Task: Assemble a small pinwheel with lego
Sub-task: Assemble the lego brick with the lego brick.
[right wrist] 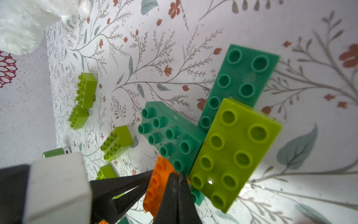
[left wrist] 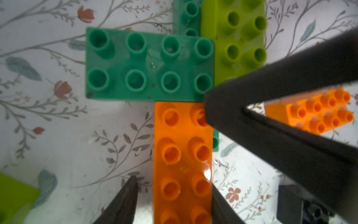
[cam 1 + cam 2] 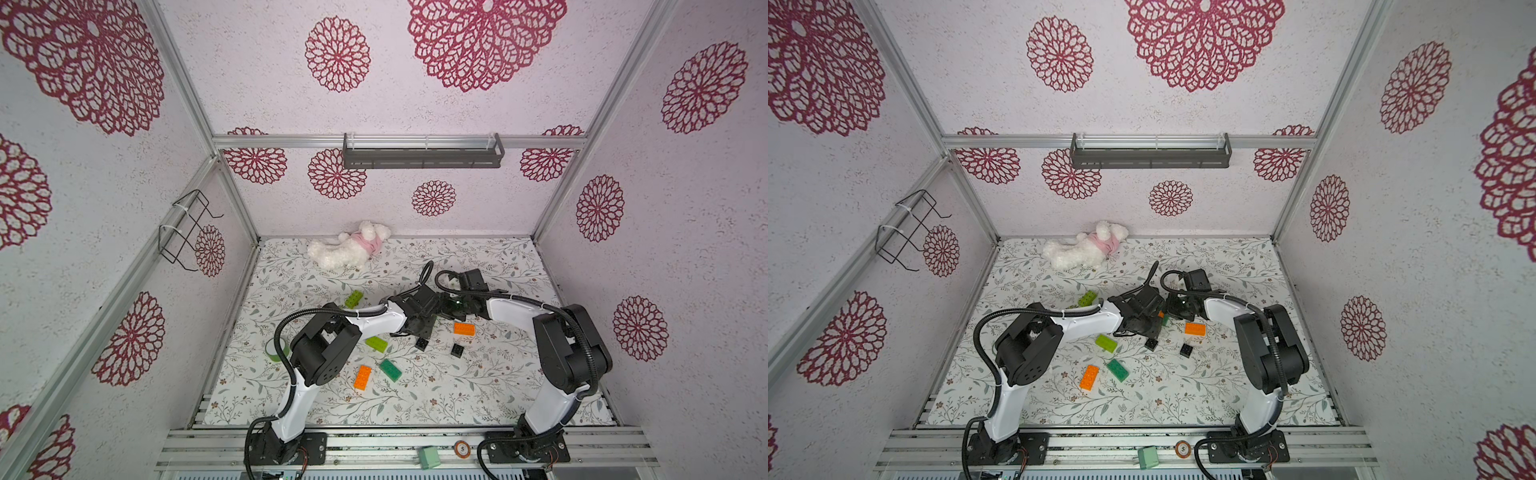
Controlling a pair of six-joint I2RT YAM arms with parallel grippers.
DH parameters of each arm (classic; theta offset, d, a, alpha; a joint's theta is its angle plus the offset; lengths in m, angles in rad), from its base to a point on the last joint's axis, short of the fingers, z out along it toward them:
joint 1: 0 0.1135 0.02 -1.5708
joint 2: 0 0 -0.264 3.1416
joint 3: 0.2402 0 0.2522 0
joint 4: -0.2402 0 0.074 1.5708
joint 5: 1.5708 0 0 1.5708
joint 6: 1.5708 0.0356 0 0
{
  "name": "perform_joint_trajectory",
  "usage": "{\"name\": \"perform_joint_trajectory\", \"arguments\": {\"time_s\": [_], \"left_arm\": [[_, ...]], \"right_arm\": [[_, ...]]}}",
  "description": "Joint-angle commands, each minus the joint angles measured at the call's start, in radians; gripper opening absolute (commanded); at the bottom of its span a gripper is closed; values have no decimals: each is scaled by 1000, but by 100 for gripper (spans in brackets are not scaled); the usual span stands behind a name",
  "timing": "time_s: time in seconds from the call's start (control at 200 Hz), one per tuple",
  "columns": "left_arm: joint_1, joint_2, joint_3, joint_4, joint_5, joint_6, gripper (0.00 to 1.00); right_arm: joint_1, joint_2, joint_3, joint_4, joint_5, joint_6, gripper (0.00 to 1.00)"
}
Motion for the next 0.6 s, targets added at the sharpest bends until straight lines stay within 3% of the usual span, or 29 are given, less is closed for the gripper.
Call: {"name": "perform_joint_trajectory", "arguments": {"time_s": [0.0, 0.16, 0.325, 0.47, 0.595], "left_arm": [[16, -76, -35, 69, 32, -4, 62], [40, -145, -103, 128, 50, -2, 71], [57, -319, -214, 179, 18, -14, 78], [62, -460, -309, 174, -114, -12, 85], [72, -566, -366, 125, -218, -17, 89]], "right_arm": [[12, -7, 18, -72, 21, -17, 0], [14, -7, 39, -74, 3, -13, 0], [14, -12, 56, -69, -6, -11, 1], [15, -21, 81, -68, -22, -10, 9], [14, -37, 103, -73, -33, -13, 21]]}}
